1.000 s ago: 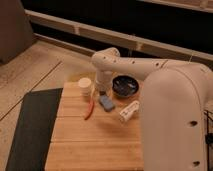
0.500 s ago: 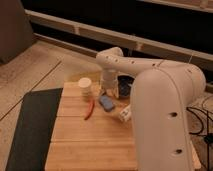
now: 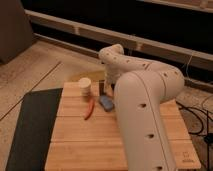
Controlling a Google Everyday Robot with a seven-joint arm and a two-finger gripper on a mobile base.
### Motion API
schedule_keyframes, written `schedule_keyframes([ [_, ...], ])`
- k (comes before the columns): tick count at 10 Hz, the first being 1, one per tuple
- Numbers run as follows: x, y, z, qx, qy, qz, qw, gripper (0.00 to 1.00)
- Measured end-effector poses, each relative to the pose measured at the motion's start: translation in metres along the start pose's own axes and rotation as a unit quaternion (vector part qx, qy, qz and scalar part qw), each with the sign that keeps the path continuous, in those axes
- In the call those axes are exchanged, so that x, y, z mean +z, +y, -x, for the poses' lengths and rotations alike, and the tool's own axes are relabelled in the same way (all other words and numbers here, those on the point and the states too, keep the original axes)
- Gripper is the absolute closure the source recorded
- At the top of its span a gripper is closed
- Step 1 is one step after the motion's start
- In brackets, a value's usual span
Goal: Knock the eraser over
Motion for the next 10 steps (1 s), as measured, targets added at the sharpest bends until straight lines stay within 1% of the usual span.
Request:
schedule_keyframes([
  [1,0.006,0.001,0.01,-0.004,-0.003,-0.002,1.0,0.35],
  [2,0.008,0.003,0.022,-0.01,-0.016,0.002,0.9998,0.35],
  [4,-0.001,0.014,0.041,-0.032,-0.049,0.01,0.9983,0.35],
  [5,-0.01,0.02,0.049,-0.044,-0.068,0.017,0.9966,0.35],
  [6,-0.016,0.022,0.052,-0.049,-0.078,0.022,0.9955,0.35],
  [7,-0.023,0.026,0.053,-0.055,-0.088,0.032,0.9941,0.35],
  [8,-0.026,0.029,0.05,-0.059,-0.09,0.042,0.9933,0.35],
  [9,-0.027,0.029,0.045,-0.058,-0.086,0.049,0.9934,0.35],
  [10,-0.027,0.028,0.046,-0.058,-0.087,0.048,0.9934,0.35],
])
